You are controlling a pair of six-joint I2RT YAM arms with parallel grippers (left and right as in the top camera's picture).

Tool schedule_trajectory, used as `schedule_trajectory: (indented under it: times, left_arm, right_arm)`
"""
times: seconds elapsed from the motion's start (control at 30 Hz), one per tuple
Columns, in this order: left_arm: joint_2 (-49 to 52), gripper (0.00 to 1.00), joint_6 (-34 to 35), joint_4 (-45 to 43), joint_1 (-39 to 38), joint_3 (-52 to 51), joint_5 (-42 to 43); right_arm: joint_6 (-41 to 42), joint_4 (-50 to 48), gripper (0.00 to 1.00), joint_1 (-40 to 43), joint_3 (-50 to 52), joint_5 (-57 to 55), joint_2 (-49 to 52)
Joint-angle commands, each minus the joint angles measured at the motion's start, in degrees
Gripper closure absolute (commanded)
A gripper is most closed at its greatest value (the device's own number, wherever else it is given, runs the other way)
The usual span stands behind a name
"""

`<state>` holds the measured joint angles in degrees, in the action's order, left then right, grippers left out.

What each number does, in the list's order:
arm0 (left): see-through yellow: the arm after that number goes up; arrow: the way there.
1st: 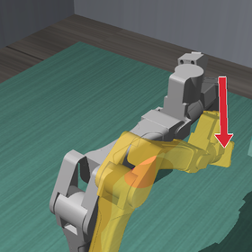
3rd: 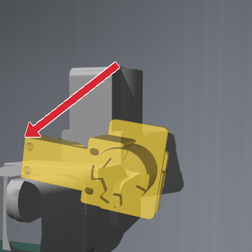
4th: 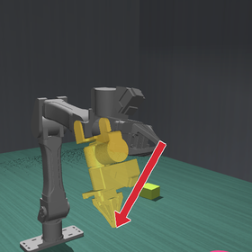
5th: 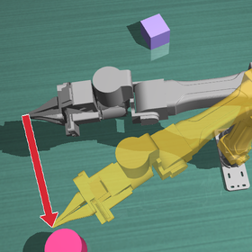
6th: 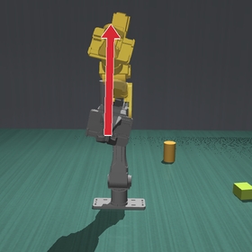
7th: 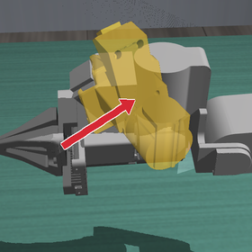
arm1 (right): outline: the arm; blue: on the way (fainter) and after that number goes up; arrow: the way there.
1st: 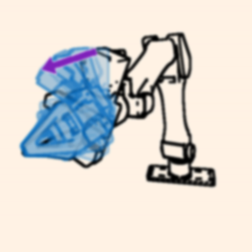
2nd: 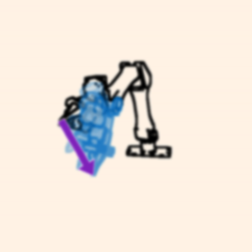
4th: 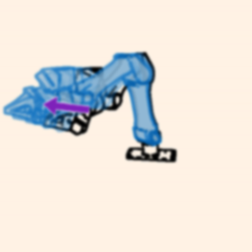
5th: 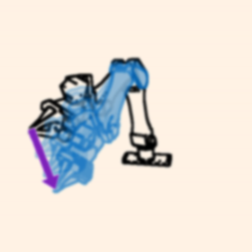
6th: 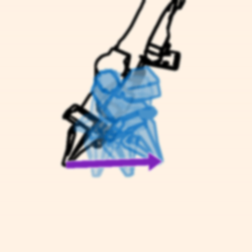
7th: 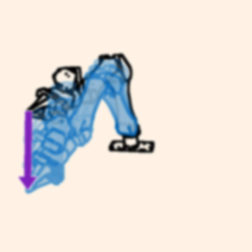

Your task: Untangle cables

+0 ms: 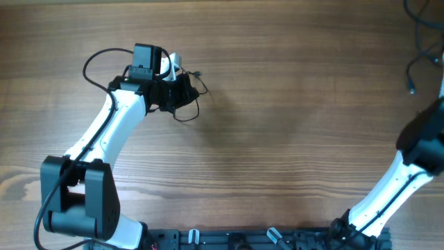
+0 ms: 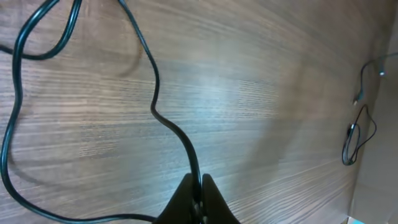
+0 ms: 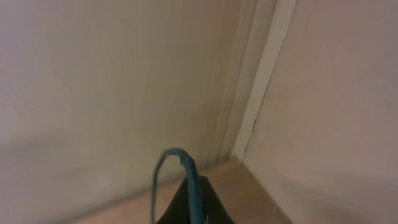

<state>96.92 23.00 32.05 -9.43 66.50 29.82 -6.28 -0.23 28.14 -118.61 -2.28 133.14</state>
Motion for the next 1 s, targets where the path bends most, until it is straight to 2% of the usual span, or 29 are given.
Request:
schedule_trajectory:
  times: [0.0,0.13,0.17,0.2,0.23,0.27,0.37,0.43,0.53,0.6,0.73,0.8,0.87,0.97]
  left_arm:
    - [-0.3,0.96,0.2,-0.8,-0.1,0.2,-0.3]
    - [-0.3,0.96,0.4,-1.9,-0.1,0.2,-0.4]
    - [-0.3,0.96,0.7,-1.9,-0.1,0.2,-0.4]
    - [-0.3,0.96,1.5,-2.0,-0.1,0.2,-0.4]
    - [-0.3,0.96,1.4,-2.2,-0.1,0.2,-0.4]
    - [-0.3,0.96,1.4,-2.3,-0.1,0.2,-0.4]
    - [-0.3,0.96,1.4,-2.8,-0.1,0.2,-0.4]
    - [-0.3,0.96,1.4,-2.8,-0.1,0.2,-0.4]
    - [-0.3,0.96,1.4,-2.8,-0.1,0.2,-0.3]
    - [-0.3,0.96,1.4,-3.8,-0.8,0.2,-0.3]
    - [-0.3,0.96,1.4,-10.7,-6.2,0.2,4.2]
    - [-0.3,0.96,1.4,-11.0,-11.3,0.2,4.1]
    - [-0.3,0.96,1.4,-10.8,-13.8,0.2,2.3]
    - [-0.3,0.92,1.4,-10.8,-17.9,0.2,-4.3]
  right_arm:
    - [-6.0,-1.7,0.96,0.4,-0.6,-5.5,9.0]
    - [-7.0,0.9,0.95,0.3,-0.6,-5.4,14.7]
    - [-6.8,2.1,0.90,0.3,-0.6,-5.4,15.3]
    - [-6.3,3.5,0.67,0.3,-0.6,-5.4,15.4]
    - [-5.4,4.9,0.28,0.3,-0.6,-5.4,15.4]
    - [-5.5,6.8,0.00,0.3,-0.6,-5.4,15.1]
    - [-1.0,14.2,0.00,-0.4,-0.6,-3.3,11.3]
    - [-1.0,18.0,0.00,-1.6,-0.6,0.7,7.2]
    - [-0.2,23.6,0.00,-5.2,-0.6,-0.6,-2.1]
    - [10.6,31.0,0.00,-7.8,-0.6,-6.5,-7.6]
    - [33.6,51.7,0.00,-11.0,-0.6,-6.8,-12.5]
    - [47.6,64.7,0.00,-10.8,-0.6,-6.8,-12.6]
    - [46.4,65.9,0.00,-10.8,-0.6,-7.1,-12.6]
    - [30.2,68.0,0.00,-10.8,-0.6,-0.6,-12.6]
